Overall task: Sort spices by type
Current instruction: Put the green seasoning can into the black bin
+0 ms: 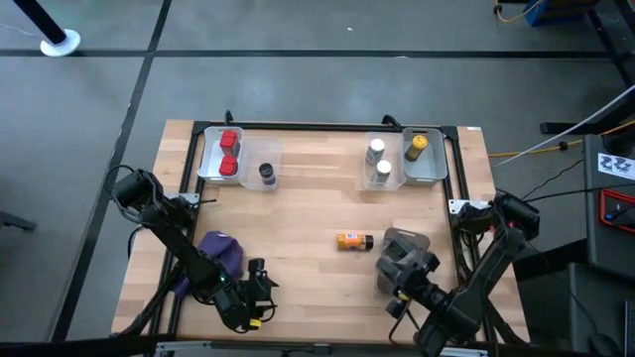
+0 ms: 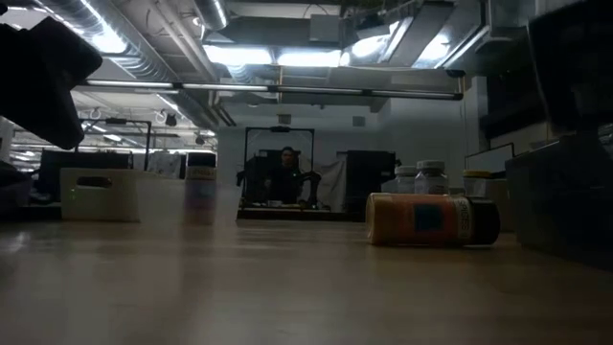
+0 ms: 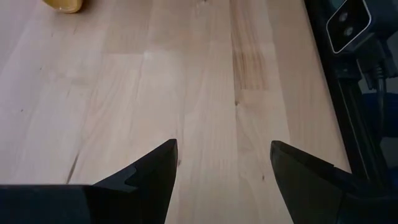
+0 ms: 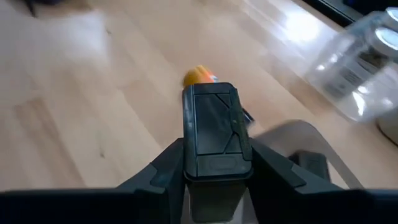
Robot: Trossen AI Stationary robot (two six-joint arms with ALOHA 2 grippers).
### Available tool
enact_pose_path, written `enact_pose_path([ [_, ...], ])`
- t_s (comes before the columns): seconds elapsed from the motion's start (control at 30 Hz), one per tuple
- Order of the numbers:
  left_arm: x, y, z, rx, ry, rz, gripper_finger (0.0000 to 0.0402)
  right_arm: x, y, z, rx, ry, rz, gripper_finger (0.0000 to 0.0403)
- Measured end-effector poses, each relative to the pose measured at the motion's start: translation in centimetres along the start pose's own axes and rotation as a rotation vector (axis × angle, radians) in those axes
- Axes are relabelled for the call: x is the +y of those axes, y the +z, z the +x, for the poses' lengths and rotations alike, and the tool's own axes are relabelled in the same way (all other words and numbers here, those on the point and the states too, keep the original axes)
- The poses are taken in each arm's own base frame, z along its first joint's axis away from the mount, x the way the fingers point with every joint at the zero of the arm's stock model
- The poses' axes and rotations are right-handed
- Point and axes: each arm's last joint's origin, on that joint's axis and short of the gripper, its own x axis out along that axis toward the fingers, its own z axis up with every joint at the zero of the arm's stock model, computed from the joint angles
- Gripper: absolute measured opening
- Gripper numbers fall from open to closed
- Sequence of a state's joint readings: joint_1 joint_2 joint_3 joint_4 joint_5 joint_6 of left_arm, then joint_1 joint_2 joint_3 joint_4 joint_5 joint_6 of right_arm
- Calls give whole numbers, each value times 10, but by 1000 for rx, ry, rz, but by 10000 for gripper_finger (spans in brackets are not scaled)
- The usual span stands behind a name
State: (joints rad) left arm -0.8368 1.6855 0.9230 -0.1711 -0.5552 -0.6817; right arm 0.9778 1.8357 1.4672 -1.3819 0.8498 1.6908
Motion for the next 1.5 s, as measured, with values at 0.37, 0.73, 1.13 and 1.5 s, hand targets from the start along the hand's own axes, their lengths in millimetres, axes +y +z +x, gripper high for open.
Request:
enact_pose_path([
  [0.37,0,0,0,-5,5,-18,241,-14,-24,6,-2,-57,22,136],
  [0.73,5,4,4,-6,22,-33,241,-13,-17,0,-3,-64,37,136],
  [1.13,8,6,5,-7,31,-41,241,-16,-10,-12,48,-98,3,136],
  [1.5,9,7,6,-10,32,-47,241,-20,-39,5,80,-92,25,136],
])
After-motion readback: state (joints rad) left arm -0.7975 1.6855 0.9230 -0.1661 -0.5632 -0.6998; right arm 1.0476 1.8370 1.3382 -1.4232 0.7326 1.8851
